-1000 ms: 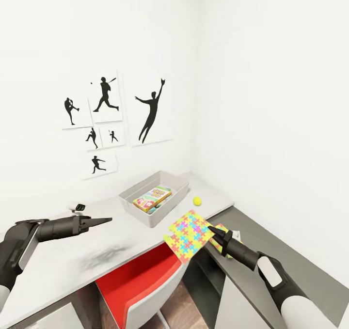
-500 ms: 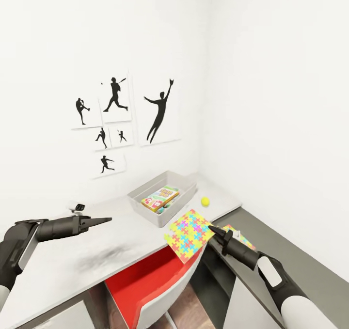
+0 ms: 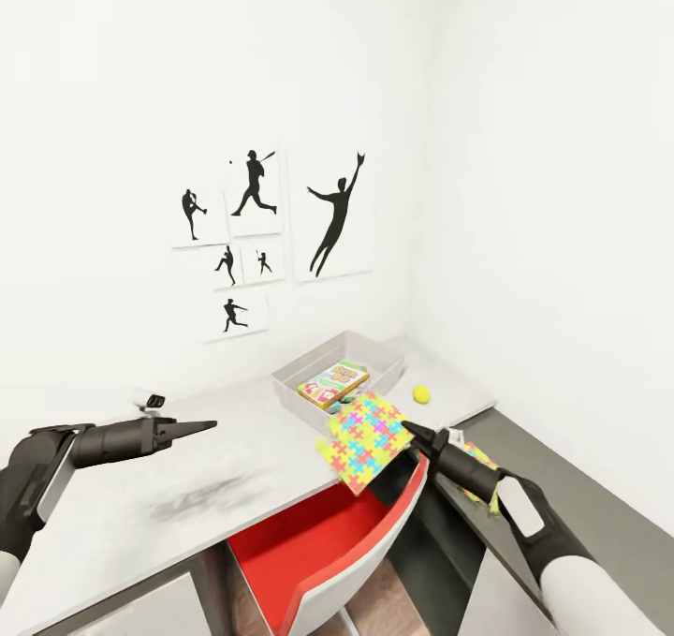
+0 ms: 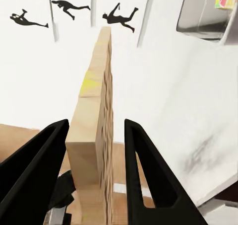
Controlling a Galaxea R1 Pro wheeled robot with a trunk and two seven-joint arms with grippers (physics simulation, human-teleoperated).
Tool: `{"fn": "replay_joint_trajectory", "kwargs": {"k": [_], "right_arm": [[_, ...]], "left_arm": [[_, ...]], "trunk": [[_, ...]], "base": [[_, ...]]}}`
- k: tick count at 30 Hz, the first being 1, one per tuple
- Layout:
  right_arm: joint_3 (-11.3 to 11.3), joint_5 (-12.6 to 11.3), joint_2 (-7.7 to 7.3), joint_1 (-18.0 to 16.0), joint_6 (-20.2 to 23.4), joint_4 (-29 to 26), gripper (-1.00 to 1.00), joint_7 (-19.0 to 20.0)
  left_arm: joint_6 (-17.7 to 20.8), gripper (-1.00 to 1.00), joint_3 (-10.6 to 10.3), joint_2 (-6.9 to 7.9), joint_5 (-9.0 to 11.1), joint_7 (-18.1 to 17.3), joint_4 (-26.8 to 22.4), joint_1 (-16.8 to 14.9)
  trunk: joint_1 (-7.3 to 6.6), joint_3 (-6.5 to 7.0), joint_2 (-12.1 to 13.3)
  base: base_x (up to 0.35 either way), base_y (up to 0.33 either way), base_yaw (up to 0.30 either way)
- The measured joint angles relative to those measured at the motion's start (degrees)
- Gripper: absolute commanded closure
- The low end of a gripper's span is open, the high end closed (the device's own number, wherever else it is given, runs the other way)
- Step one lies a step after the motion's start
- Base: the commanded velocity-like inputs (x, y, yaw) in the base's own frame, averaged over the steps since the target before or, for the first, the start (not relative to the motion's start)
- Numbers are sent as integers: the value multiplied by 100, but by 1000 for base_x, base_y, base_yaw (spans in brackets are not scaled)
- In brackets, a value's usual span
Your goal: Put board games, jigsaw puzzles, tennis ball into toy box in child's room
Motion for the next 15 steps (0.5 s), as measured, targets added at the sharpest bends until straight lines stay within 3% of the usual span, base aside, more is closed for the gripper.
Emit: {"fn": "replay_joint_trajectory", "kwargs": {"k": [3,5,11,15], "right_arm": [[-13,-39,8,-385,671,-163,100,-168],[-26,-50,25,-668,940,-204,100,-516],[-134,-111,138,-1714,1122,126,100,-2209],[-449,-94,198,-2206,1113,744,100,-3189]], "left_arm": [[-1,-100,-4,-4,0,0,3,0],[-1,-100,-1,-3,0,0,1,0],[1,-100,1,4,0,0,4,0],[6,-100,1,4,0,0,3,0]], "trunk": [[0,1,-1],[0,0,0],[0,0,0],[0,-1,0]], "base": [[0,0,1],[0,0,0],[0,0,0],[0,0,0]]}}
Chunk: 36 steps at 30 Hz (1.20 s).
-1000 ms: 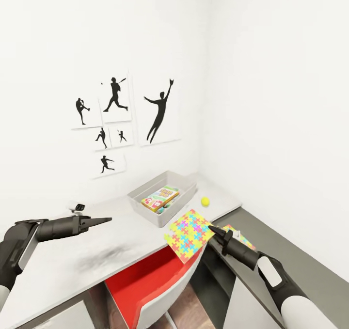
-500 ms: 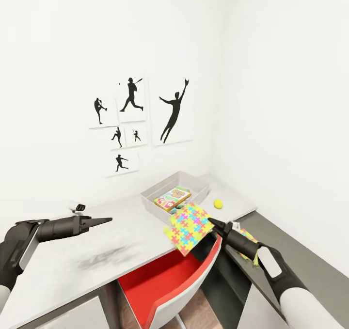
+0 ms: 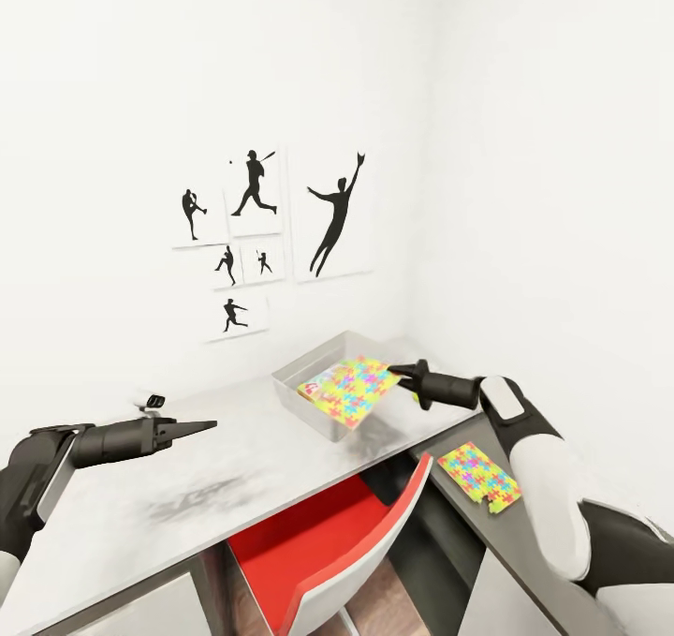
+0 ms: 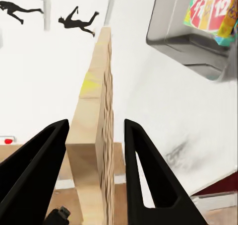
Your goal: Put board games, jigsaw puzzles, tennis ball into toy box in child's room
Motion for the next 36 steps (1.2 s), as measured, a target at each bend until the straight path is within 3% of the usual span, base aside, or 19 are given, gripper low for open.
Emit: {"fn": "replay_joint_trajectory", "kwargs": {"k": [3,6,9,15,33,36], "right_arm": [[-321,-19,9,-173,2,307,100,-526],[-704,-41,39,-224,8,378,100,-747],[-807,-41,180,-236,9,358,100,-830],[-868,-31,278,-246,10,343,100,-914],[-879,-23,270,-245,33,341,100,-892],[-780,-1,365,-344,-62,247,100,-910]], "left_arm": [[2,-100,0,0,0,0,0,0],[3,-100,0,0,0,0,1,0],[2,-100,0,3,0,0,1,0],[12,-100,0,3,0,0,0,0],[-14,-100,0,1,1,0,1,2],[-15,-100,36,-33,-1,0,2,1]], "trunk": [[0,0,0],[0,0,0],[0,0,0],[0,0,-1],[-1,-99,3],[-1,-99,3]], "base": [[0,0,0],[0,0,0],[0,0,0],[17,23,0],[132,96,0],[0,0,0]]}}
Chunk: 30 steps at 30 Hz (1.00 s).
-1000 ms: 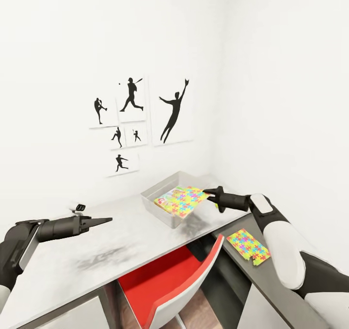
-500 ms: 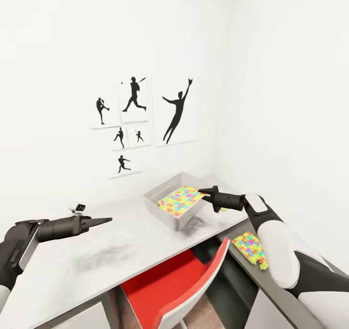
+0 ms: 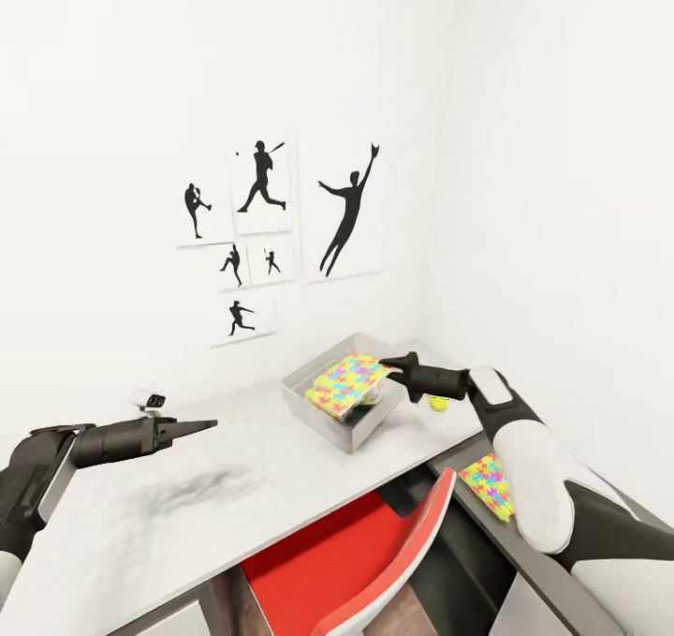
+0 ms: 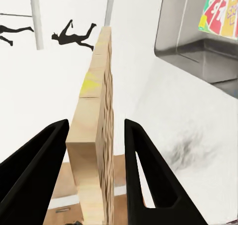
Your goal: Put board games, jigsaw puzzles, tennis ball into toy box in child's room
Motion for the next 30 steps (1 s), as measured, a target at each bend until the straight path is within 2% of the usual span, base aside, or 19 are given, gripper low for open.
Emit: {"fn": "replay_joint_trajectory", "kwargs": {"k": [2,4,6,16,24,30], "right_arm": [[60,4,65,-55,-62,-65,100,-1],[-7,-4,126,-69,-125,-131,100,4],[-73,-14,136,-79,-188,-196,100,19],[237,-18,137,-87,-512,-332,100,33],[247,-21,145,-91,-771,-346,100,33],[253,-11,145,-93,-799,-357,100,20]], "left_arm": [[0,-100,0,-2,0,0,0,0],[0,-100,-4,13,0,5,0,0],[0,-100,-7,30,0,7,0,0],[0,-100,-1,50,-1,9,-1,0],[0,-100,0,51,-1,9,-1,0],[0,-100,-1,51,0,9,-1,0]], "trunk": [[0,0,0],[0,0,0],[0,0,0],[-1,0,0],[-1,-1,0],[0,0,0]], "base": [[0,0,0],[0,0,0],[0,0,0],[46,22,0],[67,22,0],[28,8,0]]}}
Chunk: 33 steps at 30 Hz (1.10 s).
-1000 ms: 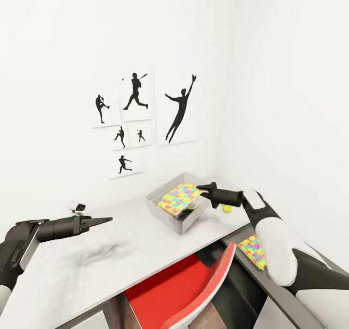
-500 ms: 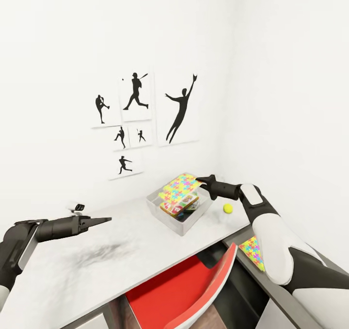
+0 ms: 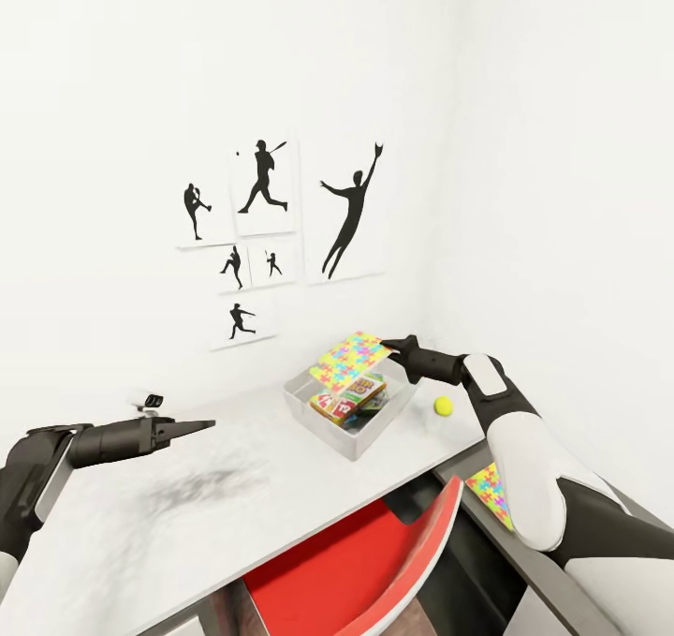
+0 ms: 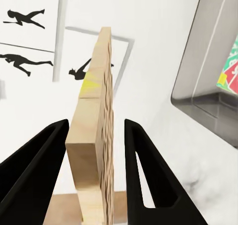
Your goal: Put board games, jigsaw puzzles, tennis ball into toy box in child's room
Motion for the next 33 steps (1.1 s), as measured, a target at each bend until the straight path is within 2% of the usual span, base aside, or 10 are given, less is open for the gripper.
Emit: {"fn": "replay_joint_trajectory", "kwargs": {"k": [10,15,17,23,33], "right_arm": [[27,7,19,-2,-15,-20,100,-20],[327,21,26,-7,-45,-26,100,-29],[375,20,26,-9,-54,-28,100,-29],[405,21,26,-10,-52,-29,100,-29],[408,18,-1,-14,-26,-29,100,-30]], "left_arm": [[0,-100,0,-1,0,0,0,0],[0,-100,0,-4,0,0,0,0],[0,-100,-3,-7,0,3,0,0],[0,-100,-8,-20,0,20,0,0],[0,-100,-8,-27,-1,26,0,0]], "trunk": [[-1,0,0],[-2,0,0],[-1,0,0],[-1,-2,0],[0,-78,0]], "base": [[16,2,0],[205,25,0],[150,4,0],[175,1,0],[15,0,0]]}}
